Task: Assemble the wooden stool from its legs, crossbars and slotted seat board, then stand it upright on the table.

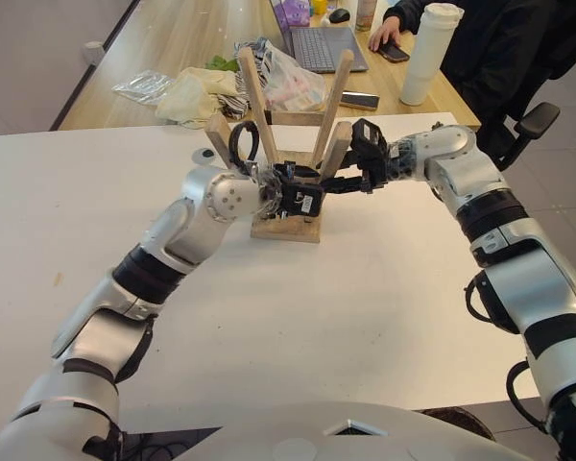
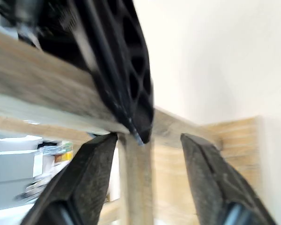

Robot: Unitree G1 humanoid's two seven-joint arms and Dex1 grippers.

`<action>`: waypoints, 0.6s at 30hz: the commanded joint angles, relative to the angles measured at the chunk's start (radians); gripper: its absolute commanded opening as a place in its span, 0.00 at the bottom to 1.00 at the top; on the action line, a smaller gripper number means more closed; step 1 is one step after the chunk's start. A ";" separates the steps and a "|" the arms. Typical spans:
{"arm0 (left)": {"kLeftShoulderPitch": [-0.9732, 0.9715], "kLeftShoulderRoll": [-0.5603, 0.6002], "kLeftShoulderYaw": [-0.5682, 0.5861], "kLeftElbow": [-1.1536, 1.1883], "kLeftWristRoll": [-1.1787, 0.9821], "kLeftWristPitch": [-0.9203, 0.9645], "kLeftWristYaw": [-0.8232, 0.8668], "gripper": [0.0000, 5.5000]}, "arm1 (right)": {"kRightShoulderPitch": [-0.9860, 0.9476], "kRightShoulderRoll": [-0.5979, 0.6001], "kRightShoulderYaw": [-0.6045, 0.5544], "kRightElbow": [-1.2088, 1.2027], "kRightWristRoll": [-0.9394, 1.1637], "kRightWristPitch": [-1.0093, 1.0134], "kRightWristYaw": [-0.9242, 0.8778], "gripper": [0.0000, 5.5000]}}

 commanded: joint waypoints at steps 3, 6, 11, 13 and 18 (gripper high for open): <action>-0.169 0.095 0.407 -0.222 -0.527 0.390 -0.244 0.57 | 0.147 -0.020 0.011 -0.049 -0.083 0.058 0.071 0.37; -0.317 0.032 0.626 -0.095 -0.757 0.569 -0.154 0.58 | 0.168 -0.024 -0.040 -0.102 -0.047 0.068 0.106 0.47; -0.480 0.007 0.887 0.596 -0.833 0.410 0.018 0.58 | 0.203 -0.038 -0.101 -0.162 -0.074 0.075 0.120 0.62; -0.419 0.016 0.873 0.809 -0.766 0.267 0.038 0.58 | 0.247 -0.064 -0.117 -0.215 -0.069 0.088 0.133 0.62; -0.153 -0.120 0.775 1.009 -0.717 0.127 -0.092 0.58 | 0.445 -0.108 -0.226 -0.407 0.016 0.178 0.077 0.62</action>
